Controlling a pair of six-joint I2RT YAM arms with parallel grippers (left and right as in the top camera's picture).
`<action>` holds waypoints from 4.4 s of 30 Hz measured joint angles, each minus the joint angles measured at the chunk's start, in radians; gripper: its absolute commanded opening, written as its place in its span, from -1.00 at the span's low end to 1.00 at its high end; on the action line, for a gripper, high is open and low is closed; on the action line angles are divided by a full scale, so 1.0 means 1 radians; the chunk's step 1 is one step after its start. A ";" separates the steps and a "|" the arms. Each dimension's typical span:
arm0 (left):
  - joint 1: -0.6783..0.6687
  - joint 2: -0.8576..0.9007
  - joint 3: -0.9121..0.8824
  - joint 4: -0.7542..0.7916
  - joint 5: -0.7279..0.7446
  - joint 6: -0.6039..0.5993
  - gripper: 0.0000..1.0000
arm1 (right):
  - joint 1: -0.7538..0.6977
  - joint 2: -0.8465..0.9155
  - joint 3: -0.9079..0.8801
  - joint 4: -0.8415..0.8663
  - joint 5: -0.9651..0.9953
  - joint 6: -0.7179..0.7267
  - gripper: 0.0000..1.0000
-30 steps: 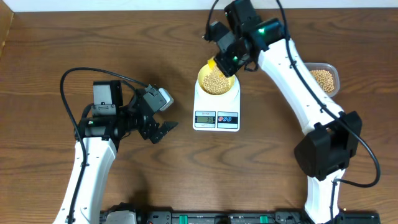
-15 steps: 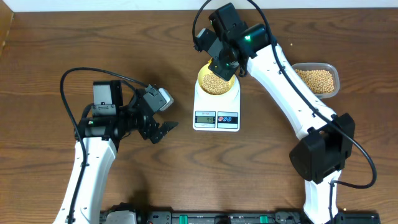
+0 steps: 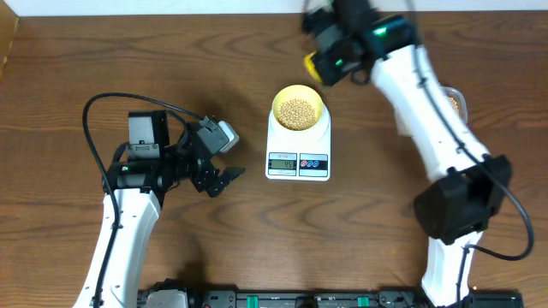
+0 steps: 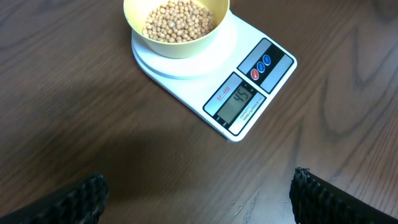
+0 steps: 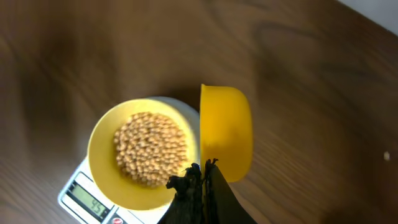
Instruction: Scoop item into bowl and weigh 50g on scale
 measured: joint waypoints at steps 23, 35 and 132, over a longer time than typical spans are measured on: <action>0.000 0.000 0.000 0.000 0.000 0.000 0.90 | -0.526 -0.065 -0.021 -0.340 -0.112 0.068 -0.98; 0.000 0.000 0.000 0.000 0.000 0.000 0.90 | -0.508 -0.064 -0.250 -0.193 -0.094 0.048 -0.98; 0.000 0.000 0.000 0.000 0.000 0.000 0.90 | -0.035 -0.064 -0.327 0.182 -0.409 0.143 -0.97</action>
